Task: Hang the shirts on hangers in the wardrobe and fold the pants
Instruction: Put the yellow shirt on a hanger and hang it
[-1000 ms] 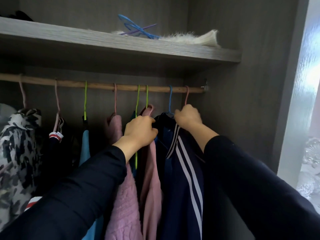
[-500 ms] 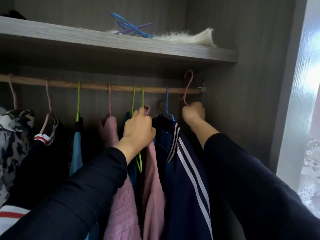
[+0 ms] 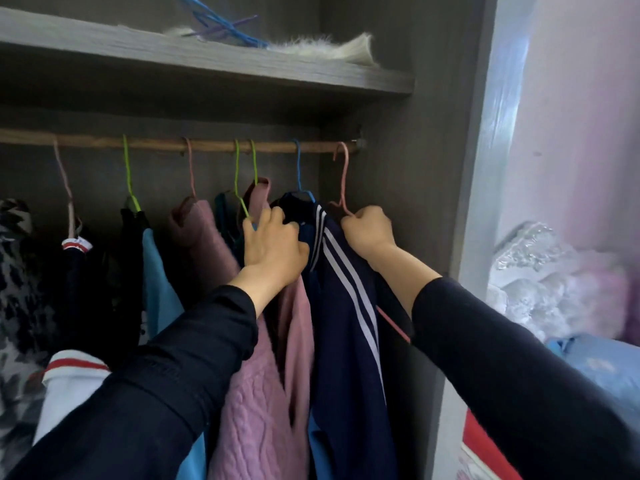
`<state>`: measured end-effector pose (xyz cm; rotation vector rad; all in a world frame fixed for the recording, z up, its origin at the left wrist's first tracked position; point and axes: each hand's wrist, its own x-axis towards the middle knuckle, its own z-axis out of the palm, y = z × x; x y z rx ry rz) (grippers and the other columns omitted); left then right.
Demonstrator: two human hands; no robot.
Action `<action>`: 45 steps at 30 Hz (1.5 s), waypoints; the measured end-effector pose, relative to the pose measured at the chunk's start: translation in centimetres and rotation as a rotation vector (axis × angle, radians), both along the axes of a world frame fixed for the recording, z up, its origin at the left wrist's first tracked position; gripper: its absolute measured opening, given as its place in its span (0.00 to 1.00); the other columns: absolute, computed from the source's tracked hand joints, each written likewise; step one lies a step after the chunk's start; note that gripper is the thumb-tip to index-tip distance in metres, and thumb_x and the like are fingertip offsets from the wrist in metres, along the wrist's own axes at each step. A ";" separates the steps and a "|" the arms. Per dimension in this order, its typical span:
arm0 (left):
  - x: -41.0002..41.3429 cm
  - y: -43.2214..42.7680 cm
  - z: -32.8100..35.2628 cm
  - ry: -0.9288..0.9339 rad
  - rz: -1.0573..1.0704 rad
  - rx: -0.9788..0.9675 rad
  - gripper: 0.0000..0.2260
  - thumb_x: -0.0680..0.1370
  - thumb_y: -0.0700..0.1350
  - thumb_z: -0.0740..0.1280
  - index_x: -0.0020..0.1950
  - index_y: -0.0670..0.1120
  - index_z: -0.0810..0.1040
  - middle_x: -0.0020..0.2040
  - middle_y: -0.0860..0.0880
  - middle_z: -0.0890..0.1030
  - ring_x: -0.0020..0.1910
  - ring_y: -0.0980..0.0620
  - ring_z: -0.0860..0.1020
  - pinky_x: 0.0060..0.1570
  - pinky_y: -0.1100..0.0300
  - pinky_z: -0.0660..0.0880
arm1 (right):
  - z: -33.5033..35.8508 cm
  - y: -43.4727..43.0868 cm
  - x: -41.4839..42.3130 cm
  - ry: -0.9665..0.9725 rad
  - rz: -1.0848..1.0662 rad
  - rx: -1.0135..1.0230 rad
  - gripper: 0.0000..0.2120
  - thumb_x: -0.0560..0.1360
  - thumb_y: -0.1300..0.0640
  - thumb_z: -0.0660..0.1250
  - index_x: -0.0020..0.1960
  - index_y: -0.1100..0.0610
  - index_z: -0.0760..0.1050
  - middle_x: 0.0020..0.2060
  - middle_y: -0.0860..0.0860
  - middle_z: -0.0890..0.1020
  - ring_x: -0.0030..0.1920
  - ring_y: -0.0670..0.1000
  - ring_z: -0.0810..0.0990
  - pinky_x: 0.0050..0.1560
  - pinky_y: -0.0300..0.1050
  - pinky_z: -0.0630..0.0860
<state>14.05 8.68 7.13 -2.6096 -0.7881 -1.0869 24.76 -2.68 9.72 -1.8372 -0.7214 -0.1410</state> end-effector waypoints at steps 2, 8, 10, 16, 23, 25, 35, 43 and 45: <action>-0.7 -1.5 -1.4 -0.026 -0.082 -0.024 0.17 0.76 0.50 0.61 0.63 0.47 0.76 0.62 0.46 0.72 0.66 0.46 0.65 0.65 0.48 0.59 | -0.9 -2.3 -2.1 0.039 -0.019 0.025 0.07 0.74 0.57 0.63 0.41 0.60 0.75 0.36 0.54 0.78 0.35 0.54 0.76 0.32 0.42 0.71; -2.4 -7.0 -6.6 -0.042 -0.259 -0.106 0.22 0.76 0.46 0.62 0.70 0.43 0.69 0.68 0.42 0.70 0.72 0.43 0.62 0.70 0.50 0.60 | -5.0 -9.5 -7.0 0.099 -0.098 0.089 0.13 0.74 0.54 0.66 0.33 0.60 0.74 0.24 0.48 0.76 0.27 0.50 0.73 0.28 0.42 0.71; -2.7 -8.8 -8.1 0.004 -0.275 -0.139 0.24 0.76 0.46 0.62 0.72 0.42 0.66 0.71 0.41 0.68 0.74 0.43 0.60 0.72 0.49 0.59 | -6.2 -12.2 -8.0 0.073 -0.194 0.042 0.23 0.72 0.45 0.68 0.26 0.57 0.69 0.16 0.45 0.69 0.22 0.48 0.70 0.25 0.39 0.67; -3.3 -16.0 -10.8 -0.162 -0.429 -0.407 0.34 0.74 0.39 0.64 0.77 0.41 0.52 0.77 0.37 0.54 0.76 0.40 0.53 0.75 0.49 0.53 | -9.8 -23.4 -9.9 -0.030 -0.491 -0.155 0.34 0.64 0.24 0.57 0.23 0.55 0.61 0.14 0.45 0.65 0.18 0.47 0.66 0.25 0.40 0.61; -1.9 -29.9 -16.5 -0.070 -0.700 -0.325 0.32 0.74 0.36 0.61 0.77 0.43 0.54 0.76 0.38 0.56 0.75 0.40 0.56 0.73 0.42 0.56 | -14.4 -40.8 -11.5 -0.141 -0.673 -0.369 0.30 0.74 0.41 0.62 0.22 0.58 0.59 0.19 0.51 0.63 0.25 0.53 0.65 0.30 0.45 0.59; -0.6 -35.4 -18.6 0.002 -0.798 -0.349 0.29 0.76 0.37 0.60 0.76 0.42 0.56 0.76 0.39 0.58 0.75 0.41 0.57 0.72 0.42 0.58 | -15.8 -46.4 -12.0 -0.118 -0.694 -0.445 0.27 0.75 0.47 0.61 0.23 0.60 0.61 0.21 0.53 0.64 0.27 0.57 0.67 0.32 0.47 0.62; 3.1 -70.1 -25.2 0.365 -1.122 -0.420 0.25 0.80 0.46 0.57 0.76 0.45 0.58 0.77 0.42 0.57 0.76 0.45 0.55 0.74 0.50 0.51 | -22.4 -76.0 -13.2 0.233 -0.792 -0.603 0.16 0.75 0.51 0.59 0.32 0.59 0.71 0.32 0.52 0.77 0.36 0.56 0.75 0.36 0.45 0.67; 5.9 -89.7 -27.8 0.638 -1.285 -0.289 0.25 0.81 0.48 0.54 0.77 0.46 0.54 0.78 0.40 0.53 0.77 0.43 0.52 0.75 0.49 0.50 | -25.9 -94.8 -13.2 0.471 -0.996 -0.455 0.17 0.76 0.51 0.61 0.37 0.63 0.77 0.30 0.54 0.79 0.30 0.55 0.76 0.34 0.49 0.73; 7.4 -93.8 -28.6 0.681 -1.325 -0.278 0.25 0.81 0.49 0.54 0.77 0.46 0.54 0.78 0.40 0.53 0.77 0.43 0.52 0.75 0.48 0.50 | -26.8 -98.5 -12.3 0.493 -1.034 -0.449 0.16 0.76 0.52 0.61 0.37 0.62 0.77 0.31 0.54 0.79 0.31 0.55 0.77 0.35 0.49 0.75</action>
